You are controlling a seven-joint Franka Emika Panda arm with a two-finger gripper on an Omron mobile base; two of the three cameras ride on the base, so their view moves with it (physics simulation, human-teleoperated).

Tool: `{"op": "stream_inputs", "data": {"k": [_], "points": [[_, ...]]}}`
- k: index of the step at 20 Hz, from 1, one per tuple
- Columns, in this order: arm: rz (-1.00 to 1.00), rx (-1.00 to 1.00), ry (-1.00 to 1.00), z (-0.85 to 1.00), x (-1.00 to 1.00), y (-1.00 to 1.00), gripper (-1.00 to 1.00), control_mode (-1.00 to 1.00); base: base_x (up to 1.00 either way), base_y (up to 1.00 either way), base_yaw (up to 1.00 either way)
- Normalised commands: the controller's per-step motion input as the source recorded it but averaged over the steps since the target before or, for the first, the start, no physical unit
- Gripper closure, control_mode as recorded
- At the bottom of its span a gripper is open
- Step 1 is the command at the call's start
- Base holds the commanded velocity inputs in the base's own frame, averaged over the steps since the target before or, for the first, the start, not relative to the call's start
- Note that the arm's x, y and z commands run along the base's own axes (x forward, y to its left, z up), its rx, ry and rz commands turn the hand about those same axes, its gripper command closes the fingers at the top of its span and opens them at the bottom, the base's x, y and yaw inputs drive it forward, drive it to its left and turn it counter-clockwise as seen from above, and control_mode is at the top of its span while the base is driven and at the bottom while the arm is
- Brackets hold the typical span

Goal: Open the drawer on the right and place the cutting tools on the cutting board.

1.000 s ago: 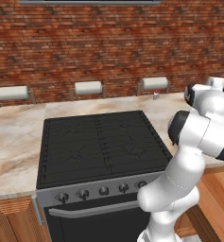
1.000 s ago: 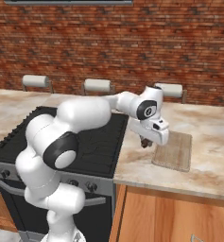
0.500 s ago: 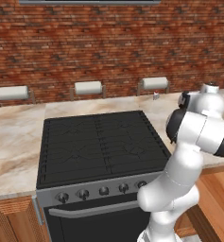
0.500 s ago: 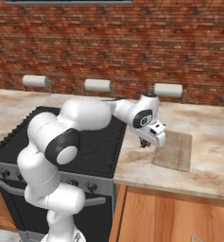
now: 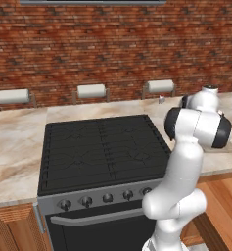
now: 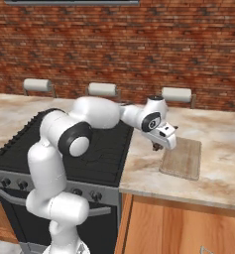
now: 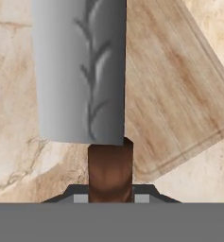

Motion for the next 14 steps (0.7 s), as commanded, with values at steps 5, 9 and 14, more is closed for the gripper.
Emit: {"op": "stream_inputs", "data": {"k": [5,9,14], "points": [[-0.04,-0.02,0.0,-0.26,0.25,-0.31,1.0,-1.0,0.0,0.0,0.0],[-0.02,0.0,0.0,-0.34,0.14,-0.36,1.0,-1.0,0.0,0.0,0.0],[-0.02,0.0,0.0,-0.27,0.05,-0.34,1.0,-1.0,0.0,0.0,0.0]]}}
